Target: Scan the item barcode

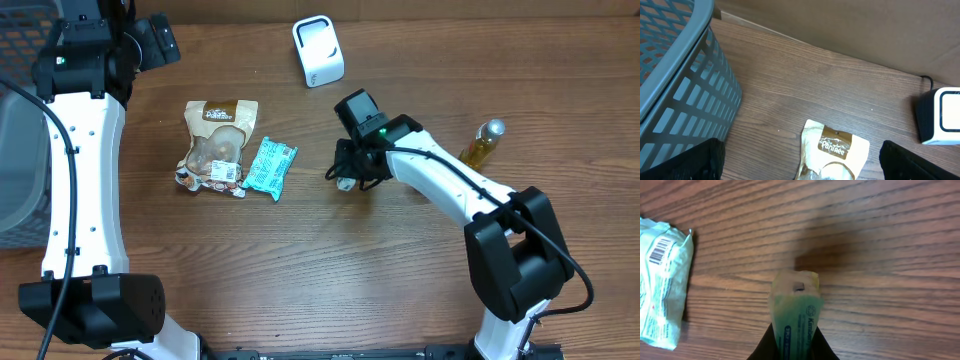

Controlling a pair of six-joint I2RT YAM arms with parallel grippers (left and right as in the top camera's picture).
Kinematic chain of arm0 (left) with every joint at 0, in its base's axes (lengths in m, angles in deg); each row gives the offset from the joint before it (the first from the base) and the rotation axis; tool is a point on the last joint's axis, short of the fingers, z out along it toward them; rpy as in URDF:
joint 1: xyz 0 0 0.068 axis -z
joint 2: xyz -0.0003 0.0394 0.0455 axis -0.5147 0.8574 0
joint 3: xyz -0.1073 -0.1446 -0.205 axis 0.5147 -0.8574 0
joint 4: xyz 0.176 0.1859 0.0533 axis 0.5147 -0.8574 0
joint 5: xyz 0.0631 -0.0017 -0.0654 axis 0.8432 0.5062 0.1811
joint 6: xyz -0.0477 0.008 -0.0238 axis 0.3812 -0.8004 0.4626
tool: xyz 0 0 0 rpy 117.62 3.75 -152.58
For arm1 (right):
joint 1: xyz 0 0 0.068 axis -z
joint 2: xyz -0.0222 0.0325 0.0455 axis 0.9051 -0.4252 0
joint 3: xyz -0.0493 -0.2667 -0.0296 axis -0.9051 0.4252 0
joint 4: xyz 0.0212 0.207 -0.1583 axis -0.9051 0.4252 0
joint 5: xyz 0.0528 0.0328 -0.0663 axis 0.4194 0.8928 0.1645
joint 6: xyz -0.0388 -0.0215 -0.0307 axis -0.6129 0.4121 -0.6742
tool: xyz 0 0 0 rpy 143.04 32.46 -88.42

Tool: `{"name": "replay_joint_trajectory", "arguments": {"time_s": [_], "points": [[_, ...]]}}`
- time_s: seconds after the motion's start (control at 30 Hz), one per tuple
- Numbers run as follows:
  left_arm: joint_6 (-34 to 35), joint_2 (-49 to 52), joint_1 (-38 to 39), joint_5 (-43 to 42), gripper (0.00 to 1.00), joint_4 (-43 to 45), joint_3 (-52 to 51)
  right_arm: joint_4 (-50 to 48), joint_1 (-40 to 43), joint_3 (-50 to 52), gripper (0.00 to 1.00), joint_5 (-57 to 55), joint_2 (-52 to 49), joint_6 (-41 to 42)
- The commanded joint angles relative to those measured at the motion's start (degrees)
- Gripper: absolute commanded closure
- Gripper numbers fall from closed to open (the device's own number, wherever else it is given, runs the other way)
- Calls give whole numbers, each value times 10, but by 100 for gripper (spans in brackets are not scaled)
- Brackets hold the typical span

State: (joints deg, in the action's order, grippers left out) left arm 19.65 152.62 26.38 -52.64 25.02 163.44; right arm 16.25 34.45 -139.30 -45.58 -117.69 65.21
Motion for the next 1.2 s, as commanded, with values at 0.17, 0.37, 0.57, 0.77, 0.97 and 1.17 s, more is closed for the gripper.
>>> {"name": "replay_joint_trajectory", "arguments": {"time_s": [0.17, 0.37, 0.57, 0.77, 0.97, 1.17], "points": [[8, 2, -2, 7, 1, 0, 5, -1, -1, -6, 93, -4, 17, -4], [8, 2, -2, 7, 0, 0, 5, -1, -1, -6, 92, -8, 17, -4], [8, 2, -2, 7, 0, 0, 5, 27, -1, -6, 88, -83, 17, -4], [8, 2, -2, 7, 1, 0, 5, 51, -3, -6, 88, -112, 17, -51], [8, 2, -2, 7, 0, 0, 5, 52, -18, -6, 88, -114, 9, -63], [8, 2, -2, 8, 1, 0, 5, 50, -38, -6, 84, -139, -4, -65]]}}
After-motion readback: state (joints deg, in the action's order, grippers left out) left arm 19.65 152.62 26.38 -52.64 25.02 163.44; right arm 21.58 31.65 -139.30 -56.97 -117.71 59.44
